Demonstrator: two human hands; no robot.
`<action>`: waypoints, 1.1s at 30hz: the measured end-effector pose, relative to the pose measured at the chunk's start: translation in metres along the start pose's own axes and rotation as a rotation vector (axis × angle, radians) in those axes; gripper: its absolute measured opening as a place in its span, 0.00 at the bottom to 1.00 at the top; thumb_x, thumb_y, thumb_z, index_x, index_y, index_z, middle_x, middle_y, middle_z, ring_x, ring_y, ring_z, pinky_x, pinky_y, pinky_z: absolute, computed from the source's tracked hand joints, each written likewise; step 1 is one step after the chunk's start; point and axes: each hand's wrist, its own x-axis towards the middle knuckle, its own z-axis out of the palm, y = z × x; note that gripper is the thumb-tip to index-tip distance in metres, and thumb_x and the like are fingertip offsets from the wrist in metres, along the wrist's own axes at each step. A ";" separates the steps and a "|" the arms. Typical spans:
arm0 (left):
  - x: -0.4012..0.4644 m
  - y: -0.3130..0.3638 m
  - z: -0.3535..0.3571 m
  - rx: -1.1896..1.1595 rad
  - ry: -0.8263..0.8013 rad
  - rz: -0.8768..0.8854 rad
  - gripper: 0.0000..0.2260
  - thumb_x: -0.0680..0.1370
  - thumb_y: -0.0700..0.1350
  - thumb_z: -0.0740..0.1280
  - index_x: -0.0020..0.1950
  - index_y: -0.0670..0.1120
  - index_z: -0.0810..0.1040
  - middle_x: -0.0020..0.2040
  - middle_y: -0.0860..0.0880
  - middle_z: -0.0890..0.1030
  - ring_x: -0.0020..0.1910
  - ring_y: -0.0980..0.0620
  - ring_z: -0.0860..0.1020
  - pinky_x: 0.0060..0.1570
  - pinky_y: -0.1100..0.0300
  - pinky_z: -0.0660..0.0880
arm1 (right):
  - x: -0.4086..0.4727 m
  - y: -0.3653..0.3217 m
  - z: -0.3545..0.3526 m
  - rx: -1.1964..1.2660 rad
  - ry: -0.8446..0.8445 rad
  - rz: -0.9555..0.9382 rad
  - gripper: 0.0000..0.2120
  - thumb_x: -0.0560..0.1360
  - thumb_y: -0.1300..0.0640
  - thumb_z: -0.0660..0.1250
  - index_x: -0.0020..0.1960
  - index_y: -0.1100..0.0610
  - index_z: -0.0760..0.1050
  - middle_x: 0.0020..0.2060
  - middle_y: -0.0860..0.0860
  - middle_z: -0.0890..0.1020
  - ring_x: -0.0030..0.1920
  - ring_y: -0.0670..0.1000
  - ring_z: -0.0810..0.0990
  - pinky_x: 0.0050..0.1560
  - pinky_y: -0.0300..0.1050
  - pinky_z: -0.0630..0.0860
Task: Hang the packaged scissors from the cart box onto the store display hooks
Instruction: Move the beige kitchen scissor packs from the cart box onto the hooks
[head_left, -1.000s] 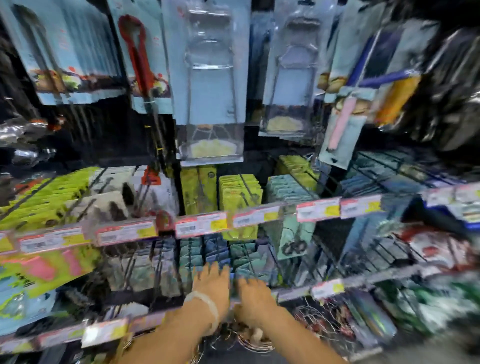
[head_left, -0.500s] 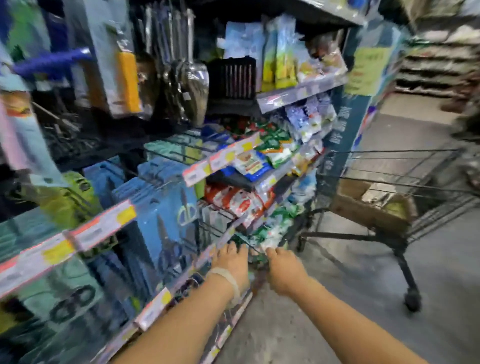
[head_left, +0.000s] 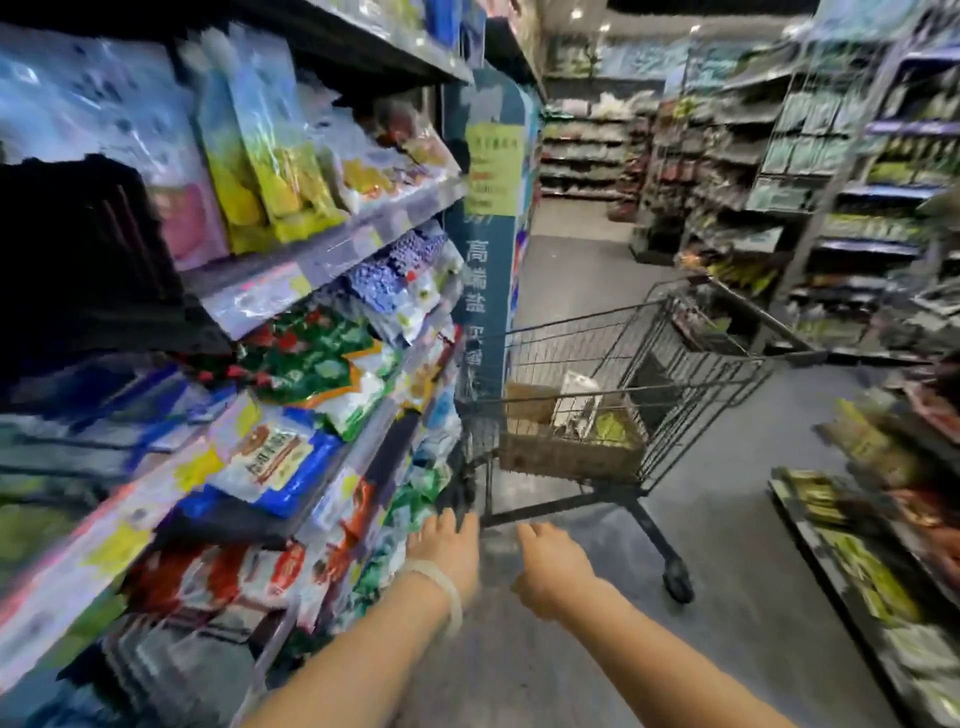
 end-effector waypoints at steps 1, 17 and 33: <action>0.021 -0.003 -0.011 0.015 -0.013 0.014 0.34 0.76 0.47 0.64 0.77 0.45 0.50 0.76 0.40 0.55 0.75 0.40 0.55 0.73 0.47 0.57 | 0.016 0.000 -0.010 0.009 0.004 0.015 0.25 0.75 0.54 0.64 0.69 0.58 0.61 0.65 0.59 0.68 0.65 0.60 0.68 0.62 0.53 0.69; 0.276 0.063 -0.069 0.071 -0.054 0.214 0.32 0.76 0.45 0.64 0.77 0.46 0.52 0.76 0.41 0.55 0.76 0.41 0.53 0.74 0.46 0.53 | 0.230 0.114 -0.080 0.073 0.059 0.231 0.25 0.74 0.54 0.66 0.68 0.57 0.62 0.65 0.57 0.69 0.65 0.60 0.68 0.63 0.54 0.69; 0.529 0.141 -0.124 -0.004 -0.087 0.129 0.30 0.76 0.45 0.66 0.74 0.47 0.57 0.75 0.42 0.58 0.75 0.42 0.55 0.73 0.46 0.54 | 0.471 0.233 -0.167 0.126 0.018 0.167 0.29 0.74 0.54 0.66 0.71 0.58 0.61 0.66 0.58 0.69 0.65 0.59 0.70 0.64 0.52 0.71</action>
